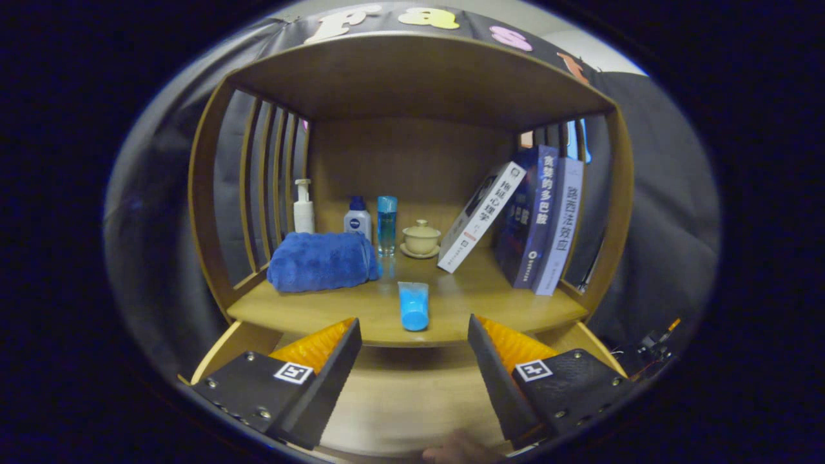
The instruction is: Pull open the drawer, take out the items inside it, and place them on the countertop above the cabinet.
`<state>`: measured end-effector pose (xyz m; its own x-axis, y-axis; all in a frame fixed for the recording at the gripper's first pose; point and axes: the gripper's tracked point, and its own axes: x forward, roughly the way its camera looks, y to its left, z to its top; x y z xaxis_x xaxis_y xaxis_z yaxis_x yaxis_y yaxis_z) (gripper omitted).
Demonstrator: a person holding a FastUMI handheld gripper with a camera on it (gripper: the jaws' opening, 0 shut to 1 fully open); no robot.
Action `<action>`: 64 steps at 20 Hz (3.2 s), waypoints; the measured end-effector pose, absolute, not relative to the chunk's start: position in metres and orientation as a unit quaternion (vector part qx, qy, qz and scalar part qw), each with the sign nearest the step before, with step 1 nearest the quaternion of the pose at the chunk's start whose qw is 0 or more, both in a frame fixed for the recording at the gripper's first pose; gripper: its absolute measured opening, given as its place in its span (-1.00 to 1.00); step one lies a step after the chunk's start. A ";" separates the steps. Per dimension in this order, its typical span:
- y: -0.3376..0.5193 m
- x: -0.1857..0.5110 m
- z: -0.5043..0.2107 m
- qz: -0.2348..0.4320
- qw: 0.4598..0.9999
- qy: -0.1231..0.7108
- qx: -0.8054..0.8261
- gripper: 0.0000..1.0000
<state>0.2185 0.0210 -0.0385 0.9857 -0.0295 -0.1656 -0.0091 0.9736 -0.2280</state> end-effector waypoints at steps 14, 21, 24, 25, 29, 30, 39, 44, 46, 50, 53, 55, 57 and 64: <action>0.003 0.077 -0.061 0.027 0.988 0.006 -0.151 0.97; 0.000 0.053 -0.123 0.033 0.988 -0.004 -0.151 0.96; -0.012 0.053 -0.143 0.036 0.991 0.010 -0.130 0.97; -0.017 0.056 -0.146 0.031 0.992 0.009 -0.124 0.97; -0.022 0.060 -0.155 0.026 0.996 0.011 -0.082 0.97; -0.021 0.063 -0.156 0.026 0.996 0.009 -0.082 0.97; -0.010 0.091 -0.183 0.022 0.997 0.033 -0.073 0.95; -0.008 0.107 -0.181 0.035 0.997 0.039 -0.051 0.98; -0.007 0.113 -0.178 0.036 0.996 0.050 -0.069 0.98; -0.005 0.125 -0.174 0.037 0.995 0.053 -0.070 0.98; -0.003 0.147 -0.173 0.033 0.995 0.061 -0.067 0.97; 0.002 0.155 -0.172 0.028 0.995 0.061 -0.070 0.97; 0.004 0.169 -0.171 0.026 0.995 0.054 -0.074 0.98; 0.014 0.217 -0.171 0.021 0.997 0.042 -0.060 0.98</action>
<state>0.2167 0.0137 -0.1708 0.9956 0.0362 -0.0859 -0.0463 0.9919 -0.1184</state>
